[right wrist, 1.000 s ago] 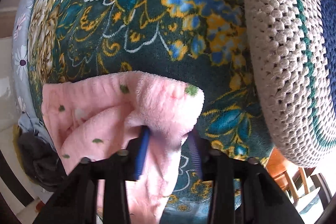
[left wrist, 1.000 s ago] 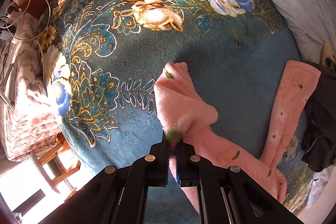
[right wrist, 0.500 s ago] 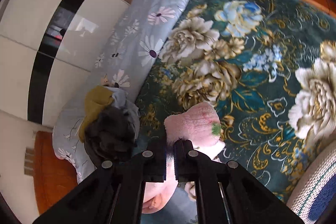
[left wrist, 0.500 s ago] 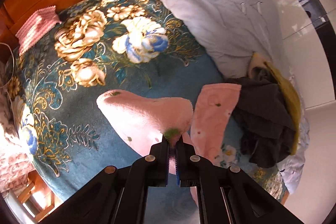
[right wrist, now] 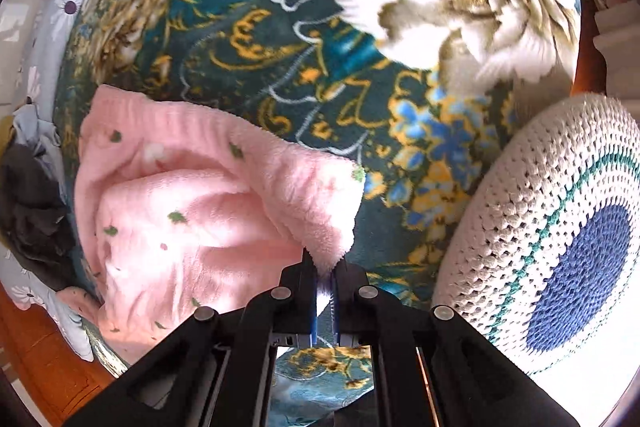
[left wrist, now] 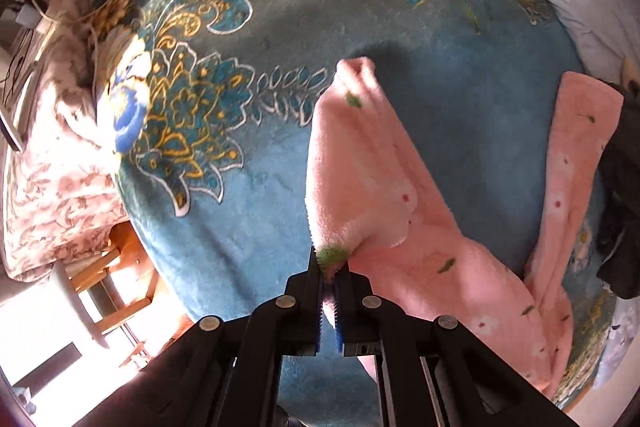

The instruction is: Fold clothes

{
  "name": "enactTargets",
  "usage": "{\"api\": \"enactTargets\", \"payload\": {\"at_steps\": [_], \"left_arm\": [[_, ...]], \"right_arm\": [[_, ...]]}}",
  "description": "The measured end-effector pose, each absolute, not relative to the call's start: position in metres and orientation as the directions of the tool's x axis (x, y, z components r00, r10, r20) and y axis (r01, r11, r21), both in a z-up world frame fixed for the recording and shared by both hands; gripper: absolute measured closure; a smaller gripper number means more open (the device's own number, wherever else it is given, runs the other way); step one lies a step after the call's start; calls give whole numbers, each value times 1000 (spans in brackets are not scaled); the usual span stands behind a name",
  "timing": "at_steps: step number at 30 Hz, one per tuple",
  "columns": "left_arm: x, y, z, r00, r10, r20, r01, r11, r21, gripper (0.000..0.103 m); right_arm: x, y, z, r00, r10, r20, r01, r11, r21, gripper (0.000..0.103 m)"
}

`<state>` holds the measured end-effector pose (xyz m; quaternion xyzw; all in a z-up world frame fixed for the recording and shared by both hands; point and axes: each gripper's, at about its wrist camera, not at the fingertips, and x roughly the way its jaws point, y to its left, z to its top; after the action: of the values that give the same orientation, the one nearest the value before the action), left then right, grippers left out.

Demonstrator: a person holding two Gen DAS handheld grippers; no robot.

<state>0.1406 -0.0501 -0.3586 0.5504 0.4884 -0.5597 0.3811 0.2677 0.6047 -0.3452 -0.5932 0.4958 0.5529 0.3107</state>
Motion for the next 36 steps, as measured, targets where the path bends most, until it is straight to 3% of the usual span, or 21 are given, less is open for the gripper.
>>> {"api": "enactTargets", "payload": {"at_steps": [9, 10, 11, 13, 14, 16, 20, 25, 29, 32, 33, 35, 36], "left_arm": [[161, -51, -363, -74, 142, -987, 956, -273, -111, 93], [166, -51, -368, -59, 154, -986, 955, -278, -101, 89], [172, -51, -374, -44, 168, -985, 956, -280, -90, 73], [187, -54, -386, -18, 194, -981, 960, -270, -71, 47], [196, -55, -391, -13, 202, -979, 965, -253, -65, 47], [209, -60, -395, -49, 202, -978, 972, -215, -93, 47], [197, -75, -397, -129, 202, -971, 948, -263, -180, 47], [133, -77, -402, -161, 209, -965, 853, -462, -242, 42], [75, -48, -419, -67, 169, -983, 666, -726, -171, 41], [58, -36, -437, -1, 114, -993, 597, -797, -92, 43], [55, -35, -442, 13, 104, -994, 589, -805, -77, 46], [55, -39, -448, 26, 93, -995, 602, -796, -59, 69], [58, -43, -448, 22, 94, -995, 615, -786, -61, 75]], "right_arm": [[241, 596, -343, 43, -212, -976, -884, -463, 62, 96], [240, 593, -342, 59, -210, -976, -882, -469, 47, 93], [238, 591, -341, 79, -213, -974, -882, -470, 32, 80], [239, 585, -336, 107, -224, -969, -890, -455, 7, 73], [238, 581, -329, 111, -207, -972, -891, -455, -5, 73], [233, 570, -308, 115, -151, -982, -879, -476, -30, 73], [201, 528, -267, 50, -83, -995, -830, -558, 5, 59], [151, 446, -244, -1, -117, -993, -746, -661, 79, 59], [137, 385, -228, 4, -120, -993, -656, -749, 88, 59], [137, 362, -213, 17, -94, -995, -623, -780, 63, 59], [139, 360, -208, 19, -88, -996, -626, -778, 56, 59], [143, 359, -201, 25, -75, -997, -635, -771, 42, 59], [145, 358, -199, 28, -68, -997, -639, -768, 35, 59]]}}
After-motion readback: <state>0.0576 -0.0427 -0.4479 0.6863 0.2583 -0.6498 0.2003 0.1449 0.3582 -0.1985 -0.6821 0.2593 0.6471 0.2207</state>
